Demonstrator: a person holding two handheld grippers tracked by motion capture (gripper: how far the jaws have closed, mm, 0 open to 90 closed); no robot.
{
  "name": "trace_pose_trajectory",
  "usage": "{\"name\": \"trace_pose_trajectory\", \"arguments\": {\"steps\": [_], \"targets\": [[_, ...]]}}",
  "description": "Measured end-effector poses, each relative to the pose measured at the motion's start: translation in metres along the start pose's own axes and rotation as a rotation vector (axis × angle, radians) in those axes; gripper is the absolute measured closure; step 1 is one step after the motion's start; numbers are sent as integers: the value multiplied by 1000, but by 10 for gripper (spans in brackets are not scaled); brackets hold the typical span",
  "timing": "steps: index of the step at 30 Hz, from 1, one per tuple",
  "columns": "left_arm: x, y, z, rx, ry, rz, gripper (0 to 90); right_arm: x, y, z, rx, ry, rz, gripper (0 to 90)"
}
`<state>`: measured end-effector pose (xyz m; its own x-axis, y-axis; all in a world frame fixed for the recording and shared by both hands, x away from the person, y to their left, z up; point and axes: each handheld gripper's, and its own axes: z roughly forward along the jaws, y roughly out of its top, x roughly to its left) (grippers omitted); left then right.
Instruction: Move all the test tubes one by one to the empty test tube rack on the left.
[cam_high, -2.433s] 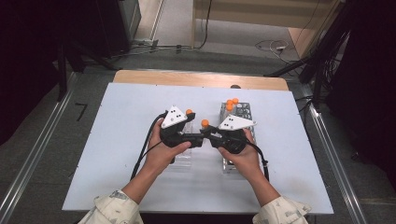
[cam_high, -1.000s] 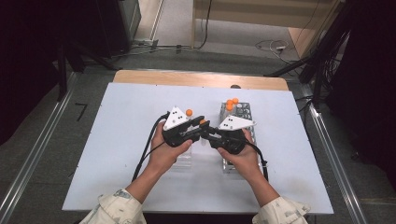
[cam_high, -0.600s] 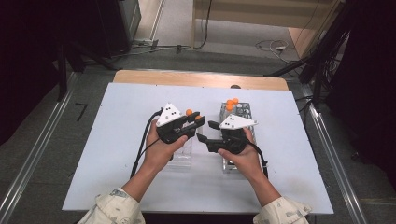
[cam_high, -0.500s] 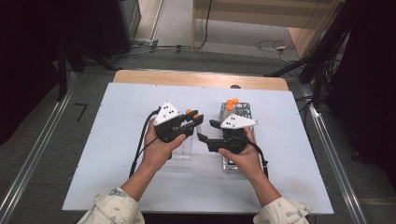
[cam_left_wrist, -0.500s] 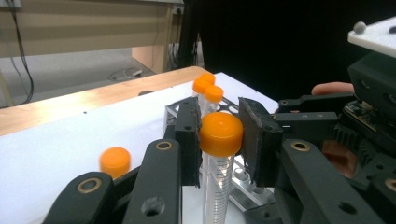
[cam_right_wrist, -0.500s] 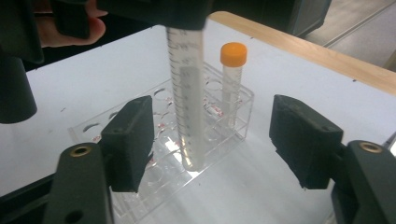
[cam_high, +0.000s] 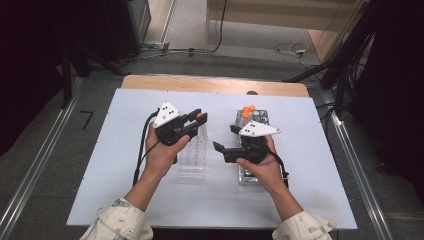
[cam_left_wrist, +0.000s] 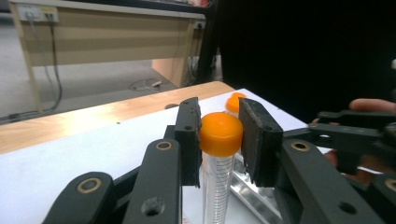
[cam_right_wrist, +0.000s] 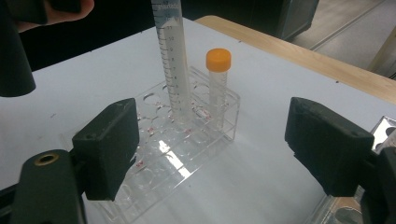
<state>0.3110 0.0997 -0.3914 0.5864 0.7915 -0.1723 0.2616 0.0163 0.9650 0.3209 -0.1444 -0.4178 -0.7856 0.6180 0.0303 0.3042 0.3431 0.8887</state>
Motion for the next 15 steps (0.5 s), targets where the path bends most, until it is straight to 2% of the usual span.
{"name": "trace_pose_trajectory", "arguments": {"steps": [9,15], "targets": [[7,0,8,8,63,32,709,-3,1,-5,-10,-2,8,166],[11,-2,13,13,72,28,708,-4,2,-8,-15,-4,10,168]]}}
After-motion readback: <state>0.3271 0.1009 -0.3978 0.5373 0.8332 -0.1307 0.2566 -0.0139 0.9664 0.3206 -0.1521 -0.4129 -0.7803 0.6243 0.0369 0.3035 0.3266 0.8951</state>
